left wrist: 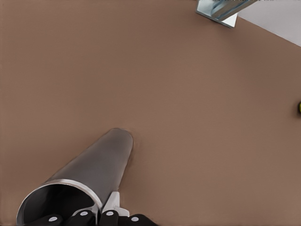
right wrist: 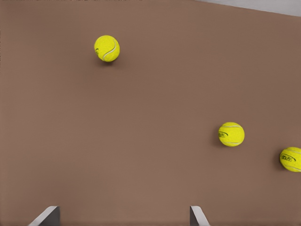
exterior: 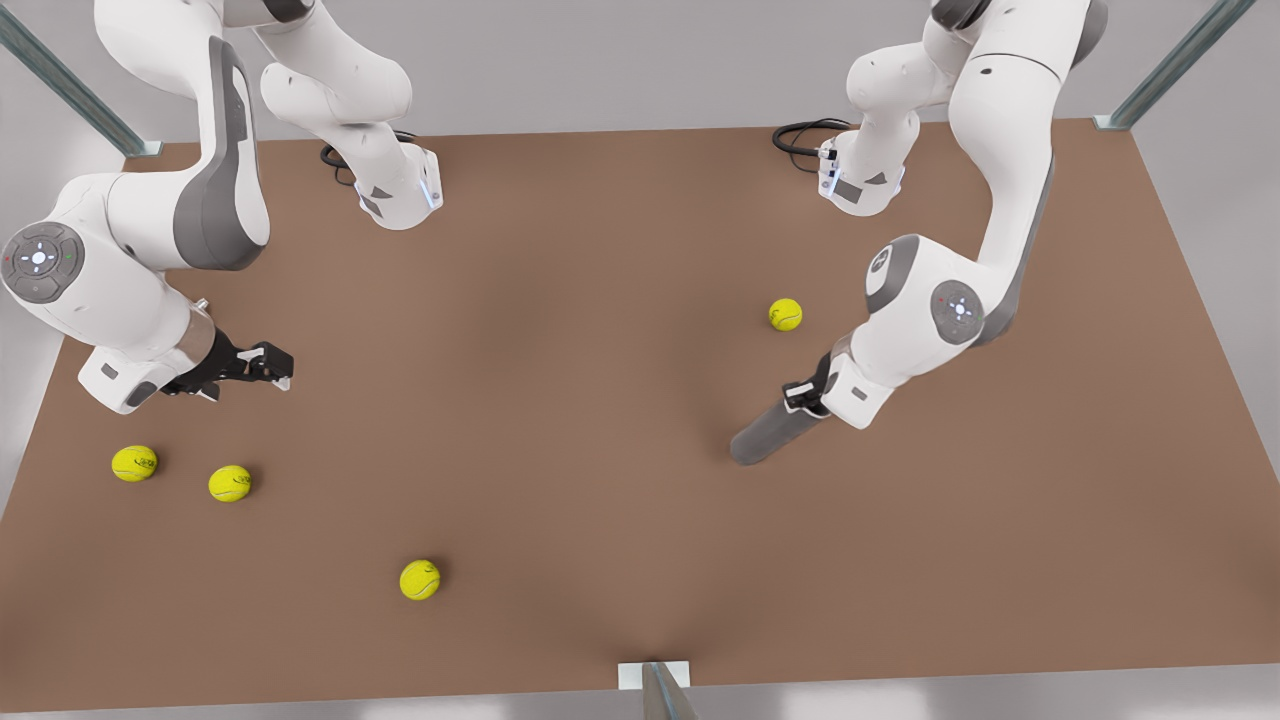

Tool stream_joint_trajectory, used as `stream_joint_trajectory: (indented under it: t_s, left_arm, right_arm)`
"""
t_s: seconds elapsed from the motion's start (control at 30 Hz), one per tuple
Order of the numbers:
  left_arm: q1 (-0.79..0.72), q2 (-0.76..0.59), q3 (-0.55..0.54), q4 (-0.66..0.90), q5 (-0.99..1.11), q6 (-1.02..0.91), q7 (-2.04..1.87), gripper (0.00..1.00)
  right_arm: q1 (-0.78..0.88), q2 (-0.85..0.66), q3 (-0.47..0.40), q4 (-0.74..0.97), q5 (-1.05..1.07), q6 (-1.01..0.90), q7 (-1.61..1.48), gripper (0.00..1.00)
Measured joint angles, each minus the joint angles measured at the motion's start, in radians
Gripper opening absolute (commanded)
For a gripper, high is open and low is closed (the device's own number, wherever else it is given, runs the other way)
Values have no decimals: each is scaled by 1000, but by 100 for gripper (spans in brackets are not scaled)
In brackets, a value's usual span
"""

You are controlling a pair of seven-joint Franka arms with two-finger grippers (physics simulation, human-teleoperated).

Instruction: Put the tennis tube upright

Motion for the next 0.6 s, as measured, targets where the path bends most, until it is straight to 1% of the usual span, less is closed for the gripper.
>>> stream_joint_trajectory:
  t_s: [0.07, 0.1, 0.37, 0.43, 0.53, 0.6]
  left_arm:
    - [1, 1, 0, 19, 51, -32, -21, 21]
    - [-2, 3, -1, 51, 80, -82, -24, 21]
    - [-4, 13, 4, 80, 241, -154, -81, 21]
    - [2, 14, 6, 102, 280, -203, -88, 21]
    - [-2, 22, 7, 104, 326, -205, -89, 21]
    - [-5, 51, 8, 119, 346, -205, -86, 21]
  right_arm:
    - [1, -1, 1, 0, 0, -2, 0, 100]
    - [3, -2, 0, 0, 0, -3, 0, 100]
    - [-1, -1, 0, -2, 2, -3, 0, 100]
    - [3, 0, 0, -2, 2, -2, 0, 100]
    - [1, 0, 0, -2, 2, -2, 0, 100]
    - [1, 1, 0, -2, 2, -2, 0, 100]
